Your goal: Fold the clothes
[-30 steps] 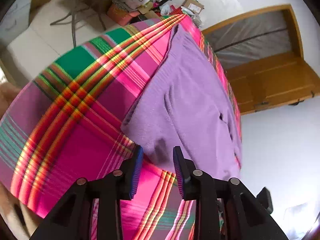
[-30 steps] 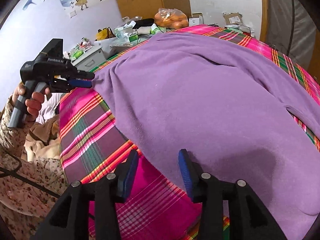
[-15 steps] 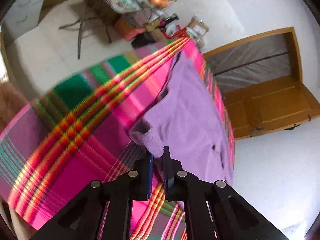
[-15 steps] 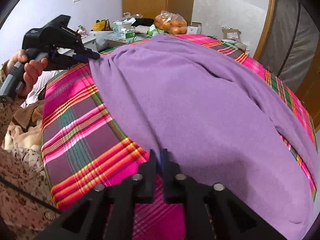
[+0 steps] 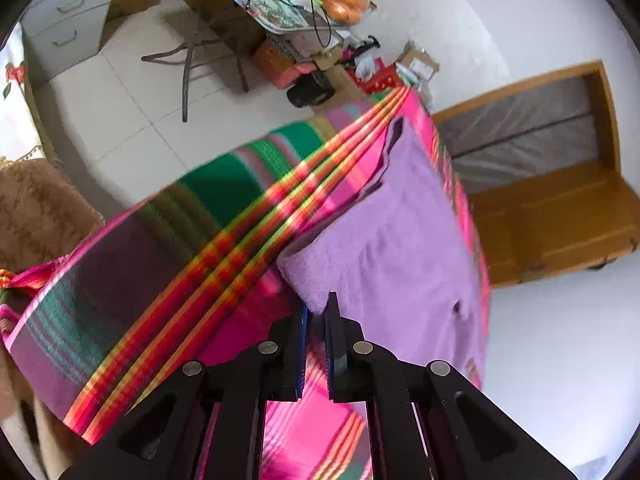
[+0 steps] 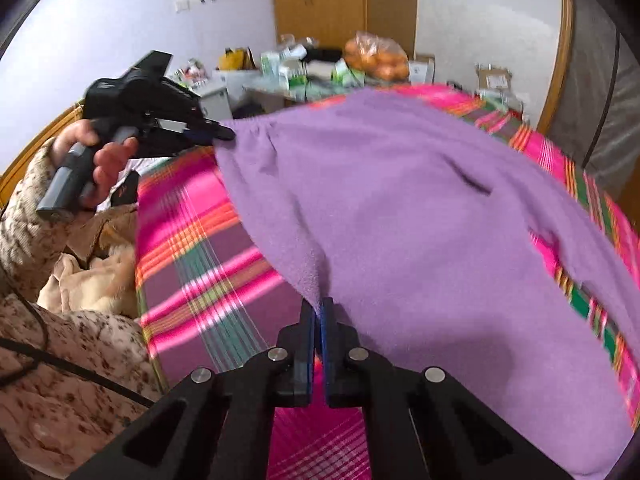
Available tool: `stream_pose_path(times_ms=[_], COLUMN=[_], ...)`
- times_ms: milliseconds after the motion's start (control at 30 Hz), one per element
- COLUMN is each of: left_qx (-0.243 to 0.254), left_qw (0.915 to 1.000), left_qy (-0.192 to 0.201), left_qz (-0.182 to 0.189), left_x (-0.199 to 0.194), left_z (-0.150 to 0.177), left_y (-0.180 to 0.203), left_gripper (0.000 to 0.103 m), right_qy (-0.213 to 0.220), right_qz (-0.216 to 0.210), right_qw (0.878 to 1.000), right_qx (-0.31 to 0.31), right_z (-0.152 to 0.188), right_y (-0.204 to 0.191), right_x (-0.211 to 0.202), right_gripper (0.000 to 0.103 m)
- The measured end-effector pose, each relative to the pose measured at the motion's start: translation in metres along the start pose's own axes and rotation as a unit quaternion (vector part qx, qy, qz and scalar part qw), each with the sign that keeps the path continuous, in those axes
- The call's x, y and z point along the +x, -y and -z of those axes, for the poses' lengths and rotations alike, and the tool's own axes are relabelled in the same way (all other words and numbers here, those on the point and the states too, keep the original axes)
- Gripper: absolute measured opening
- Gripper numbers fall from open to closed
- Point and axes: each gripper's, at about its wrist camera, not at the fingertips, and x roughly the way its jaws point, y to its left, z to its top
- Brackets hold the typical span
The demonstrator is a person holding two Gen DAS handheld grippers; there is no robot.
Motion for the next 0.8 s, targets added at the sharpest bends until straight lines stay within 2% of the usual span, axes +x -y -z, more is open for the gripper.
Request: stream_pose_path(times_ms=[133,200,267,333,400,467,600,700,767,800], left_qx=[0.002,0.004,0.004,0.005,0.005,0.008,0.023,0.052,0.072,0.082], left_qw=[1.0000,0.9999,0.9999,0.9999,0.9999,0.9998,0.9991,0.9977,0.9963,0.9954], left_qy=[0.001,-0.001,-0.002,-0.003,-0.005,-0.003,0.021,0.031,0.038,0.041], left_qz=[-0.007,-0.012,-0.013,-0.014,-0.015,-0.016,-0.029,-0.028,-0.028,-0.028], left_x=[-0.006,-0.009,-0.010,-0.011,-0.013,-0.016,-0.028,-0.028,-0.028,-0.028], left_z=[-0.001,-0.001,-0.001,-0.001,-0.002,-0.002,-0.004,-0.005,-0.005,-0.005], left_y=[-0.006,-0.008,-0.009,-0.010,-0.012,-0.012,-0.005,0.012,0.024,0.030], left_gripper=[0.007,0.007,0.007,0.007,0.007,0.007,0.006,0.006,0.007,0.008], right_qy=[-0.018,-0.023,-0.020,-0.009,0.004,0.015,0.040,0.061,0.070,0.074], right_qz=[-0.009,-0.011,-0.007,-0.004,0.017,0.057,0.141,0.214,0.241,0.257], right_qw=[1.000,0.999,0.999,0.997,0.993,0.985,0.953,0.914,0.887,0.870], right_qx=[0.007,0.020,0.041,0.075,0.119,0.162,0.264,0.338,0.387,0.415], right_z=[0.000,0.001,0.006,0.012,0.020,0.032,0.066,0.097,0.119,0.131], right_y=[0.012,0.020,0.031,0.050,0.076,0.103,0.164,0.204,0.224,0.236], right_x=[-0.002,-0.003,-0.008,-0.019,-0.032,-0.047,-0.084,-0.111,-0.124,-0.131], right_gripper=[0.003,0.009,0.021,0.022,0.023,0.026,0.029,0.035,0.037,0.038])
